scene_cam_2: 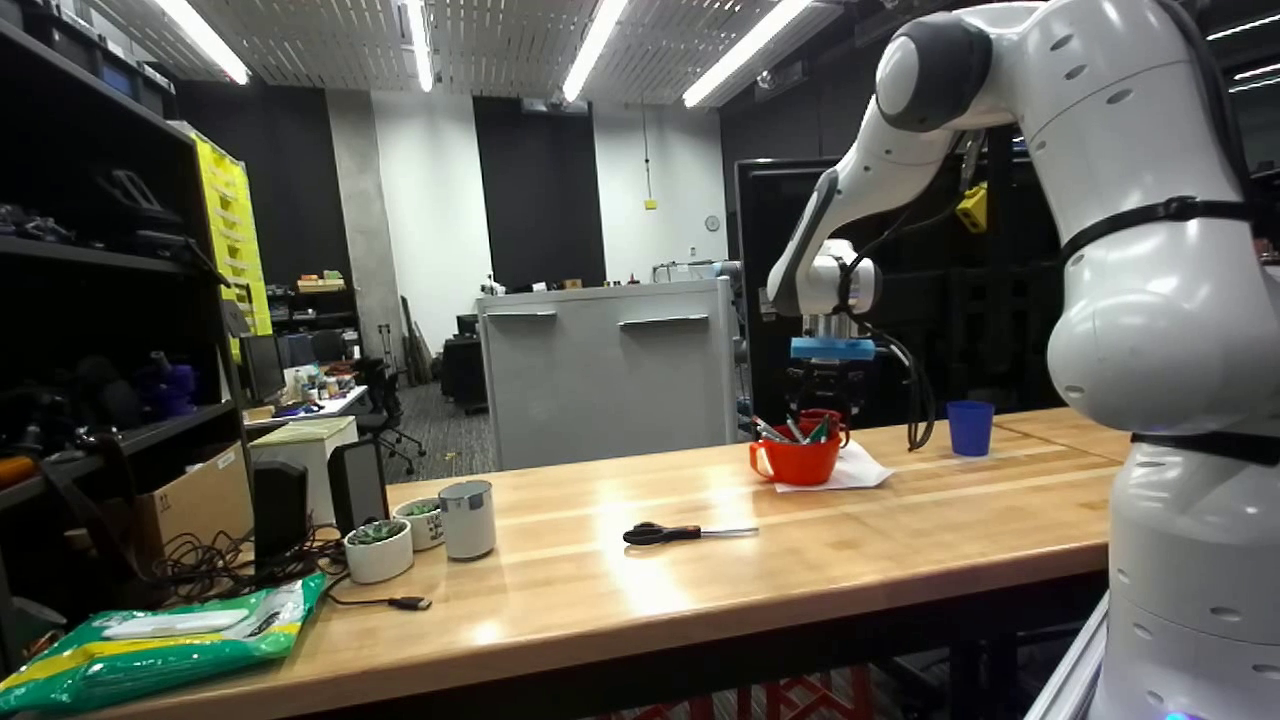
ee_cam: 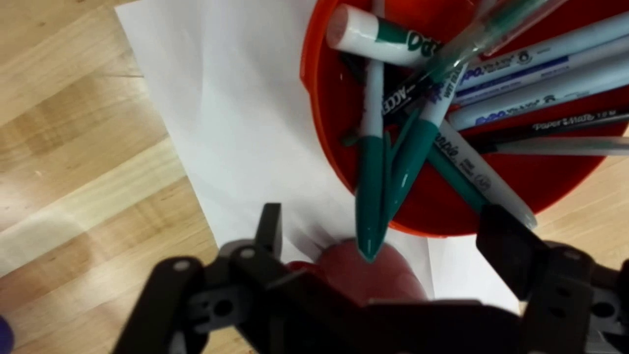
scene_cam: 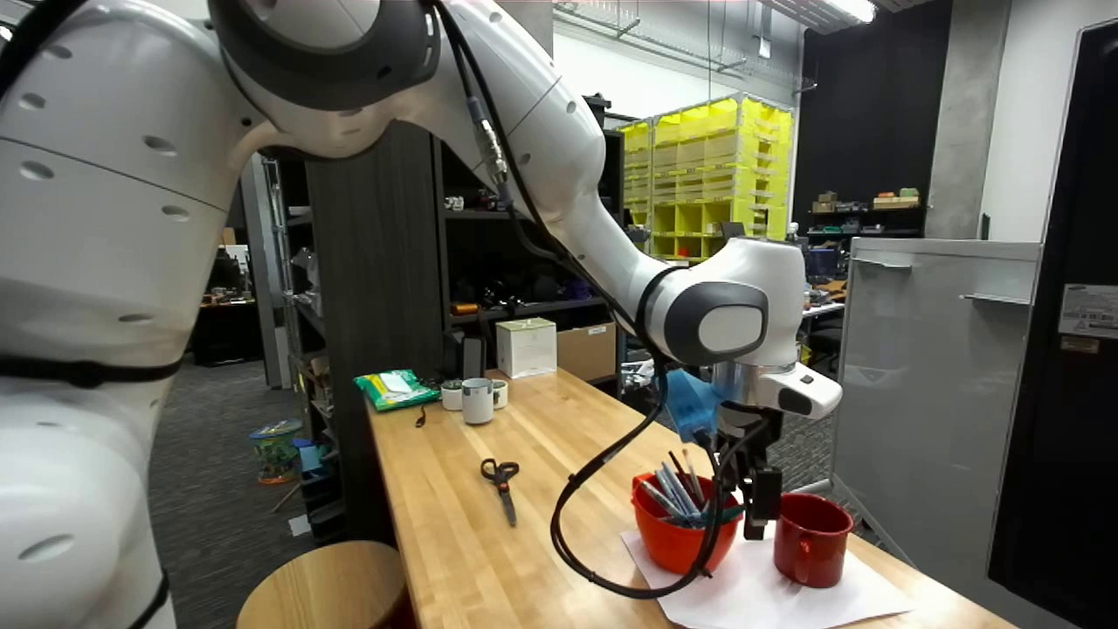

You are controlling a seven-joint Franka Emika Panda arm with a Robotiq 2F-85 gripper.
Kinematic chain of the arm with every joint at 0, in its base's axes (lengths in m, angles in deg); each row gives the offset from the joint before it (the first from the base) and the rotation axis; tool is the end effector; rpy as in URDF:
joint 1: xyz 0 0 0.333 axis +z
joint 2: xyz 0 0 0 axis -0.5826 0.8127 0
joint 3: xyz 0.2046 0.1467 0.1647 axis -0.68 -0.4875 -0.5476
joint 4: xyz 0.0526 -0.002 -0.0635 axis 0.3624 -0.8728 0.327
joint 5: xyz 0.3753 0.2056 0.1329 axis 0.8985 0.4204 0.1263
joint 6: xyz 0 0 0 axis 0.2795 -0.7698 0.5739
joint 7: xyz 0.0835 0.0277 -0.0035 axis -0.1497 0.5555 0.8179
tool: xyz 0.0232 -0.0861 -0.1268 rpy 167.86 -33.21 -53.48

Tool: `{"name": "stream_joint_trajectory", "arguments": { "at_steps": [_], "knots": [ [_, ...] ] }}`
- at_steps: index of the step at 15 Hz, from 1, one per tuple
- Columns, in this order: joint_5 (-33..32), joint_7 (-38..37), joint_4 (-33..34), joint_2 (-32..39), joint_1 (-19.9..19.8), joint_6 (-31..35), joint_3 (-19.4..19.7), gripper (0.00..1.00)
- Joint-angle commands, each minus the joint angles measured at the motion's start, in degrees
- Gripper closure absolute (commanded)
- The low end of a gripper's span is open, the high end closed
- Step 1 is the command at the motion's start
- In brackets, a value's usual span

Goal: Remove one pen from the orange cup and put it on the table

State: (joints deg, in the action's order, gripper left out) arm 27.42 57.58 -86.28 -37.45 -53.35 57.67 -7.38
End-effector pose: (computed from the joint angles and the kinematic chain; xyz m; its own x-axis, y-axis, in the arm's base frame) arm 0.5481 -0.3524 0.2043 0.5156 -0.8559 0.0386 -0.8529 -0.5170 -0.0722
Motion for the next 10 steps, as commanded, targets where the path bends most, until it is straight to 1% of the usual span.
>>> {"name": "stream_joint_trajectory", "arguments": {
  "at_steps": [1, 2, 3, 4, 5, 8, 9, 10],
  "knots": [
    [1.23, -0.56, 0.31, 0.52, -0.1, -0.07, 0.37, 0.0],
    [1.23, -0.54, 0.35, 0.61, -0.17, -0.19, 0.38, 0.0],
    [1.27, -0.44, 0.28, 0.62, -0.22, -0.19, 0.33, 0.06],
    [1.08, -0.48, 0.19, 0.55, -0.15, -0.15, 0.36, 0.26],
    [1.04, -0.49, 0.16, 0.55, -0.11, -0.09, 0.35, 0.31],
    [0.82, -0.6, 0.59, 0.44, 0.0, -0.13, 0.39, 0.53],
    [0.79, -0.63, 0.7, 0.5, 0.04, -0.12, 0.36, 0.63],
    [0.6, -0.71, 0.74, 0.46, 0.12, -0.2, 0.4, 0.7]
  ]
}}
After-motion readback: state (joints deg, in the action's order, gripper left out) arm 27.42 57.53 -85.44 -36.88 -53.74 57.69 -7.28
